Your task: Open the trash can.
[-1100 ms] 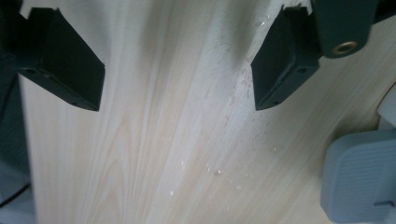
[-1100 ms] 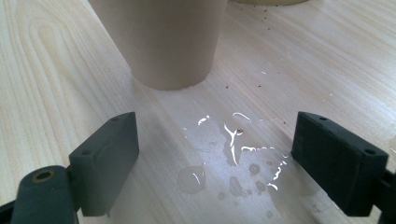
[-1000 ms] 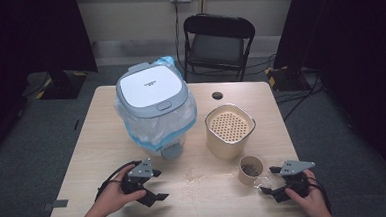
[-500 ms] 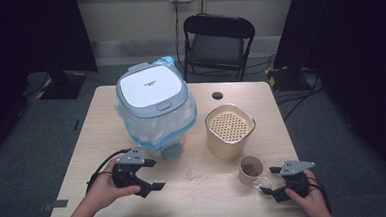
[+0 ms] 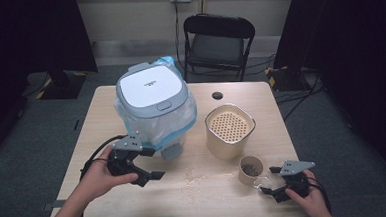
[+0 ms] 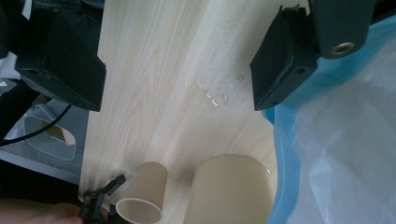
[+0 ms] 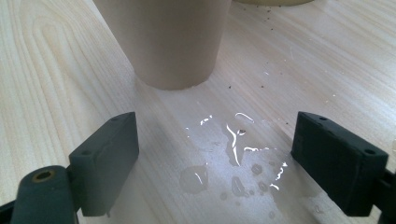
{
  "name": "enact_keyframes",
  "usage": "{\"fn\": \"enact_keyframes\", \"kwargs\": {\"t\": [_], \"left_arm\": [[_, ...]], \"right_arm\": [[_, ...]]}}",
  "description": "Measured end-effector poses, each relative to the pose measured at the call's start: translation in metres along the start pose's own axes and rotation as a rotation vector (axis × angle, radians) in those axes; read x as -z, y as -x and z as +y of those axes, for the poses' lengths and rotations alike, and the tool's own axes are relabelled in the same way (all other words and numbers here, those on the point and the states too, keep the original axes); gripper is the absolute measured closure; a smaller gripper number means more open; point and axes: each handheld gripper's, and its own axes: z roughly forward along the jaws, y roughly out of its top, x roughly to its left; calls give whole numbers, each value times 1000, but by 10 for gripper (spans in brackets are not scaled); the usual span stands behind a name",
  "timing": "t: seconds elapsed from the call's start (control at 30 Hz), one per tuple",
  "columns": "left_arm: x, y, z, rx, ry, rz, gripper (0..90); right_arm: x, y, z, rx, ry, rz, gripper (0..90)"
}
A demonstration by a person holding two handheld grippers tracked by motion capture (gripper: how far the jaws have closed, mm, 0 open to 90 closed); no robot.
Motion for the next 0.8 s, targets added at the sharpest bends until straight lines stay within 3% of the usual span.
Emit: {"fn": "enact_keyframes", "kwargs": {"t": [0.37,0.8], "left_arm": [[12,0,28,12,26,-10,166],[20,0,57,-14,15,7,166]], "right_arm": [[0,0,0,0,1,1,142],[0,0,0,0,0,0,142]]}}
